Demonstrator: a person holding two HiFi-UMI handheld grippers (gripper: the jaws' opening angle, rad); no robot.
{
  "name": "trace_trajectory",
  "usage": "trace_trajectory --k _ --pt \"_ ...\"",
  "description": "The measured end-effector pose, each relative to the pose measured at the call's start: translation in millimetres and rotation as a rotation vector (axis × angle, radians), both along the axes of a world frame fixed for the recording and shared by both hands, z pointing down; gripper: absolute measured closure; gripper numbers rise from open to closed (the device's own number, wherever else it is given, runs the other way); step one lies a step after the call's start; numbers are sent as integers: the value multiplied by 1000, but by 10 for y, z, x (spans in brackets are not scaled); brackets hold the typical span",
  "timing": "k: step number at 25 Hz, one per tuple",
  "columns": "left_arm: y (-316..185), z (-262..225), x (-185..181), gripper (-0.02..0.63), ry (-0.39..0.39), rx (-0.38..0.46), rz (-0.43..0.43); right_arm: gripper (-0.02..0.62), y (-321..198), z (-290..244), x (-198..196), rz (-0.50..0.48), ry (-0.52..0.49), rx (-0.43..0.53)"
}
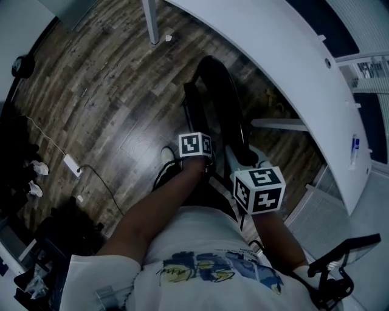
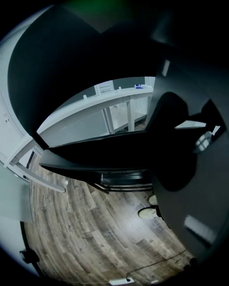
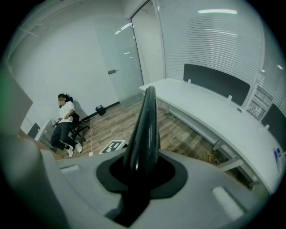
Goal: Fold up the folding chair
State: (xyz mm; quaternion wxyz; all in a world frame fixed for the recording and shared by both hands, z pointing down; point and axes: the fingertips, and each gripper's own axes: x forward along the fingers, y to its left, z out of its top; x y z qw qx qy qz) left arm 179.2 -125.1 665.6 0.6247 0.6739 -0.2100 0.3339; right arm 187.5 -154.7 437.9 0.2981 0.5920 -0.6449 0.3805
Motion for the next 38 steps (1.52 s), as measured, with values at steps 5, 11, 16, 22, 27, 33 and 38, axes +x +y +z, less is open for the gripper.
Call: trace_trajectory --k 5,11,16,22,27,33,38 --pt "-289 -98 -184 472 -11 -15 -68 523 -288 -119 -347 -101 24 20" --pt "-722 -213 -355 474 5 -3 -164 523 -616 -263 -639 -198 55 64" --pt "-1099 -283 -416 474 -5 18 -236 523 -910 -310 -686 -261 48 93" --pt "-1518 -193 -283 474 -49 33 -340 523 -1271 -240 -479 -359 11 119" --pt "-1930 -76 -28 474 -84 32 -454 523 -1678 -144 -157 -476 -27 117" --pt "-2355 73 363 474 -85 44 -566 523 -2077 21 265 -597 -66 130" --pt "-2631 322 668 474 -156 3 -609 523 -2451 271 678 -646 -107 123"
